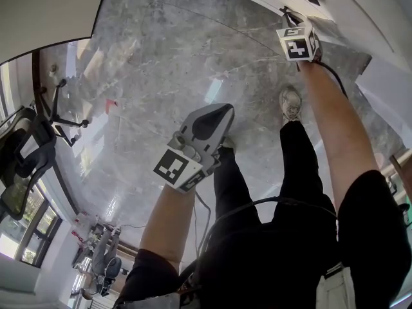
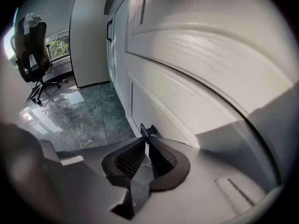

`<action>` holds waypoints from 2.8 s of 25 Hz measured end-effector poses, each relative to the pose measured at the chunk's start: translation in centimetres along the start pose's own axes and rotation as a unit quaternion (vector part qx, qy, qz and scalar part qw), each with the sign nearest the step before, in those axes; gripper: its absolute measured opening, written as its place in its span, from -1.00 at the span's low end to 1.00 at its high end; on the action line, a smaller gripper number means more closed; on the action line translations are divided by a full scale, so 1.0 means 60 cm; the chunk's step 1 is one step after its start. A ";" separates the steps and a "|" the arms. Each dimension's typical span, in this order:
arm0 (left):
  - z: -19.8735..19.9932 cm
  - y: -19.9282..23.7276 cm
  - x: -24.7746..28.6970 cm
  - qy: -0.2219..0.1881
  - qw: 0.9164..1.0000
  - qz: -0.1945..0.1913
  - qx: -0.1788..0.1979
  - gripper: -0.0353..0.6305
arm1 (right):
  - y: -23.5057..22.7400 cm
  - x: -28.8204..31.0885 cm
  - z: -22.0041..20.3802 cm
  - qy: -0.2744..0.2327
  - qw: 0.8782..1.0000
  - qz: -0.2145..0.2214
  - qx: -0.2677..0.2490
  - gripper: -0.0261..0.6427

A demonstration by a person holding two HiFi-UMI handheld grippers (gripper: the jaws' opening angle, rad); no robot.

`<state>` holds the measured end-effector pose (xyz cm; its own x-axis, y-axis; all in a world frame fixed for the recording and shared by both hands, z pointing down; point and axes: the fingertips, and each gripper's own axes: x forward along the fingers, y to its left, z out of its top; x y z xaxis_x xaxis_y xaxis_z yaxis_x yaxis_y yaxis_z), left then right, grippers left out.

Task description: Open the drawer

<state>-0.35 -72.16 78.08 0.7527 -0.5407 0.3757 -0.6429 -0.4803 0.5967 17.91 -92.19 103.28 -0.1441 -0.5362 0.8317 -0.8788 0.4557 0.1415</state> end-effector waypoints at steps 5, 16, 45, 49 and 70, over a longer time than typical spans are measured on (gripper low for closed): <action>-0.002 0.003 -0.016 -0.002 1.000 0.003 -0.001 -0.89 | 0.045 -0.017 -0.021 0.002 1.000 0.005 0.024 -0.89; 0.001 0.004 -0.044 -0.006 1.000 0.000 0.003 -0.89 | 0.077 -0.034 -0.036 0.008 0.999 0.009 0.039 -0.89; -0.002 0.015 -0.124 -0.034 0.999 0.010 0.005 -0.89 | 0.144 -0.065 -0.067 0.028 0.999 0.001 0.044 -0.89; 0.008 0.018 -0.132 -0.046 0.999 0.014 0.011 -0.89 | 0.155 -0.069 -0.070 0.027 0.999 0.001 0.042 -0.90; 0.000 0.013 -0.181 -0.068 0.998 0.016 0.004 -0.89 | 0.209 -0.094 -0.099 0.040 0.998 0.006 0.054 -0.90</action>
<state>-9.03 -66.64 74.45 0.7066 -0.6436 0.2942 -0.6670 -0.4669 0.5806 10.42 -79.25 103.55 -0.1214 -0.4711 0.8737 -0.9215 0.3807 0.0772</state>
